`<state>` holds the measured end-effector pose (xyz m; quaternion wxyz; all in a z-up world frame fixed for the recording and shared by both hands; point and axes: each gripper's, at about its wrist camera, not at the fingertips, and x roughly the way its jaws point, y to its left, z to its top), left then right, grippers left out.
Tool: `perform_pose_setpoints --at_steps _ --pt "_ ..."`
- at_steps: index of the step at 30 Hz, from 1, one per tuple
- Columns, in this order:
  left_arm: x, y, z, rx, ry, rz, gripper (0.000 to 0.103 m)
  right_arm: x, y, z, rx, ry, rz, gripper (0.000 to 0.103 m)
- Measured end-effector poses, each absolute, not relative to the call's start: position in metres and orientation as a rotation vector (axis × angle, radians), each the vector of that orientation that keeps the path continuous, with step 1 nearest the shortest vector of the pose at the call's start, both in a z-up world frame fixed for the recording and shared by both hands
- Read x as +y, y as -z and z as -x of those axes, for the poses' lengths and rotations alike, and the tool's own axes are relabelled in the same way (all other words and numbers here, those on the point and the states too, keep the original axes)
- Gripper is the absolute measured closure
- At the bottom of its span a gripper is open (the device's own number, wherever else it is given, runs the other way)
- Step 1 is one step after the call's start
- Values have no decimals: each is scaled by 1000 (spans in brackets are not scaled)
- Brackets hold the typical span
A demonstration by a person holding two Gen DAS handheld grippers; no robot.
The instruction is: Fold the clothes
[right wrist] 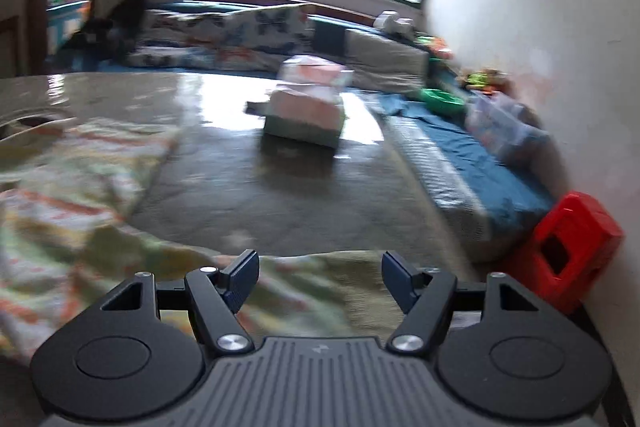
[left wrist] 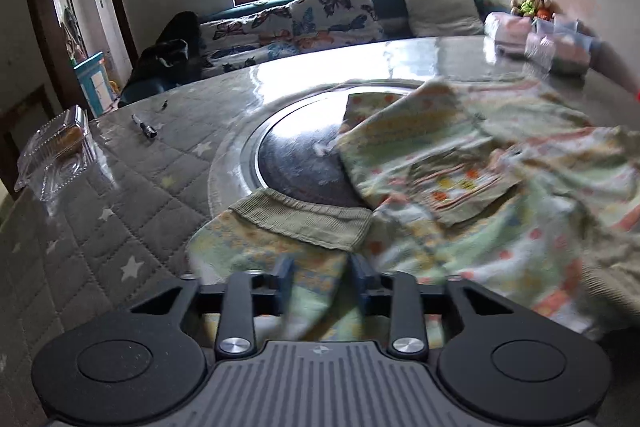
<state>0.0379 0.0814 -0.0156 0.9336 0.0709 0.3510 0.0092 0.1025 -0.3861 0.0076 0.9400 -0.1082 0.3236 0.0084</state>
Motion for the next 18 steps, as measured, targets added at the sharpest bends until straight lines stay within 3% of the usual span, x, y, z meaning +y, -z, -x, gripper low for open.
perform_pose_setpoints --at_steps 1,4,10,14,18 --pt "85 16 -38 712 -26 -141 97 -379 -6 -101 665 -44 219 33" --pt "108 4 -30 661 -90 -56 101 -360 1 -101 691 -105 215 33" --pt "182 -18 6 569 -347 166 102 -341 12 -107 710 -156 209 33" --pt "221 -5 29 617 -443 266 101 -341 17 -106 728 -161 188 33" --pt "227 16 38 691 -495 259 91 -344 27 -106 764 -150 181 33"
